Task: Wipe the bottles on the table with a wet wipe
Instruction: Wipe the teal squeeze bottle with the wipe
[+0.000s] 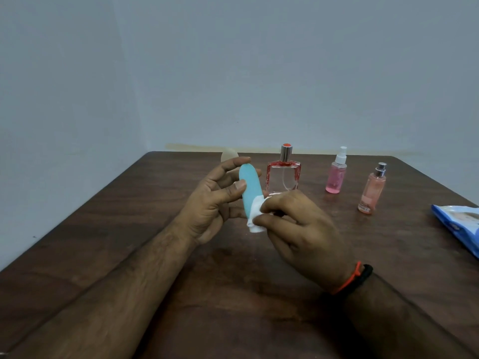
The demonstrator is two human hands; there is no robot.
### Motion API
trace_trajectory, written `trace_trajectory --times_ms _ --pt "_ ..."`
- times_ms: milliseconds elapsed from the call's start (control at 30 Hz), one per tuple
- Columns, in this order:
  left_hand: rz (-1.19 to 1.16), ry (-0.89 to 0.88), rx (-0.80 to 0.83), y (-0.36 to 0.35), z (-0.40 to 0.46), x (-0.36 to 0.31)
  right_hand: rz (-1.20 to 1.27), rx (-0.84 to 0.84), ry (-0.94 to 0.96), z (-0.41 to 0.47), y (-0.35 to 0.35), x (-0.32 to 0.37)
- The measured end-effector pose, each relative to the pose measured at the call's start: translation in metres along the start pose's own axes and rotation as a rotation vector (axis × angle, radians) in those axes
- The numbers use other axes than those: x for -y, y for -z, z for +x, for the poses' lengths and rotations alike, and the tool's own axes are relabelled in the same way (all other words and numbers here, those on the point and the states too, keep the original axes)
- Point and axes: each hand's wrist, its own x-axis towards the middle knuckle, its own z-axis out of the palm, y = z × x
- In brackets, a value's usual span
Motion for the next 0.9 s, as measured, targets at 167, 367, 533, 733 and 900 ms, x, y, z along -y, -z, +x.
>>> trace_trajectory --times_ms 167,367,533,733,900 --pt "0.017 0.044 0.118 -0.0038 -0.0029 0.0002 -0.008 -0.11 -0.027 -0.0006 0.004 -0.0012" --pt "-0.044 0.033 0.131 -0.0035 -0.0042 -0.0019 -0.003 -0.121 0.069 -0.0021 0.0003 0.0014" --pt "-0.102 0.007 0.072 0.0003 -0.0035 -0.0058 -0.017 -0.126 0.131 0.0002 -0.0013 0.004" --pt "-0.156 0.033 0.154 -0.0018 -0.0039 -0.0048 -0.093 -0.173 0.143 -0.0015 0.0011 0.0036" --pt "-0.136 0.117 0.243 -0.0004 -0.0048 -0.0015 -0.083 -0.212 0.062 -0.0014 0.0026 0.0011"
